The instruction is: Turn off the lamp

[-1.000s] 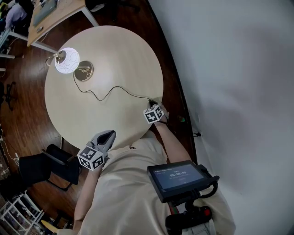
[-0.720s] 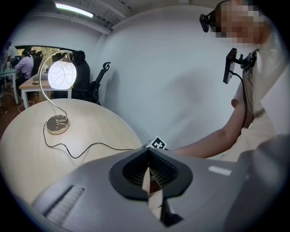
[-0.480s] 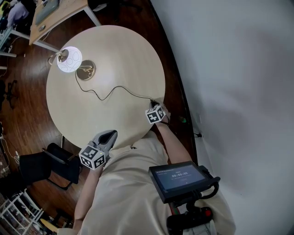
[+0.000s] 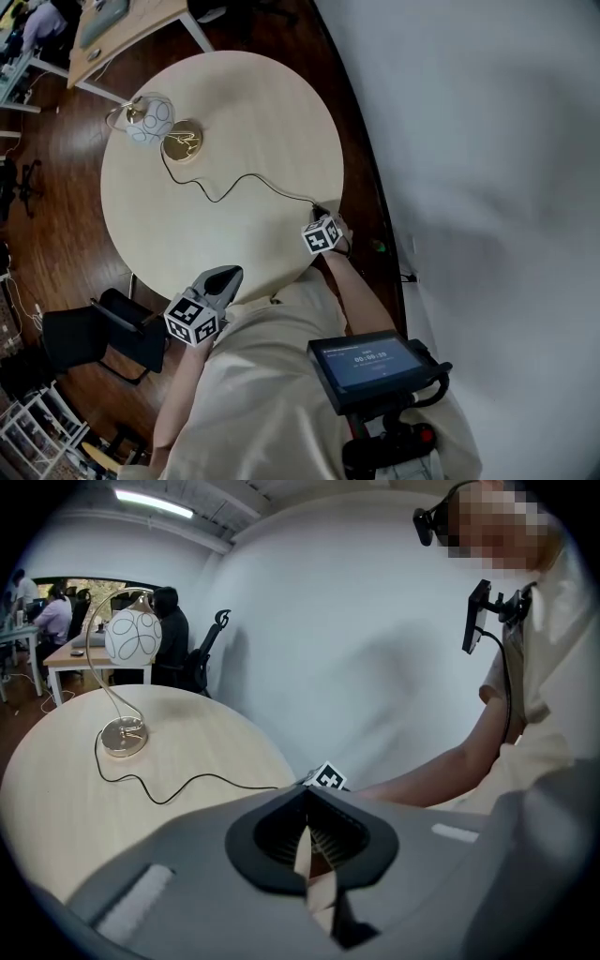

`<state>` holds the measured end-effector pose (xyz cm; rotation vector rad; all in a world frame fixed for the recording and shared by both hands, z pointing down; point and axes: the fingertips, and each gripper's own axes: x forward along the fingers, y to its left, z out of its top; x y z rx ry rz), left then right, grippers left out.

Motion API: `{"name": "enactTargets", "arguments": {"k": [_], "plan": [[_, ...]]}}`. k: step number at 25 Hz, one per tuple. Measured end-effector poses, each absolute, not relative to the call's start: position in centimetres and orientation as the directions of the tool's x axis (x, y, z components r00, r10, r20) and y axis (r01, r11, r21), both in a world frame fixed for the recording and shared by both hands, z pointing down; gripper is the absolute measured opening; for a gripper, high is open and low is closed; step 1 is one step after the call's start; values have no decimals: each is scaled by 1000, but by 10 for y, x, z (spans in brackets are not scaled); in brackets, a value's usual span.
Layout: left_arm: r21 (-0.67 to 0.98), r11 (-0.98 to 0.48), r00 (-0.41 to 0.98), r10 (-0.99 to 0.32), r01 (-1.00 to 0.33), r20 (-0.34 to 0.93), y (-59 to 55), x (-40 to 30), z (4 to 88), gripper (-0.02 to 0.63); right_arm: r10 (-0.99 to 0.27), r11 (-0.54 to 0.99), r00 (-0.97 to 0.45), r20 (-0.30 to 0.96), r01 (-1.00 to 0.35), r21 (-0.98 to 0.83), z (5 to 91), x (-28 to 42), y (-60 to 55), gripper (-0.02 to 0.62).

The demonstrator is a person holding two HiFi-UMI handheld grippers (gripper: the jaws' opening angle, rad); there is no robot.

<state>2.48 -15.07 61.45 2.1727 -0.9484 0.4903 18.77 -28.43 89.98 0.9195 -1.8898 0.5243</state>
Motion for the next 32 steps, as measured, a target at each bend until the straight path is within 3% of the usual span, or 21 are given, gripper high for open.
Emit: {"name": "enactTargets", "arguments": {"k": [3,5,20,32], "plan": [[451,-488,661,-481,-748,576,-152,26,611,0,-384,634,-293,875,-773,19,896,186,-286,78],[451,-493,664,-479,-744,574,-153,27,607,0,-408,629,-297,863,-777,30,888,188,-289,117],[451,-554,711,-481,-700,513,-109,6,605,0,-568,585,-340,749,-807,78,834,178,-238,101],[446,-603,750,-534,-662,390,-34,-121,583,0,-670,408,-378,639,-907,-108,757,52,-163,101]]}}
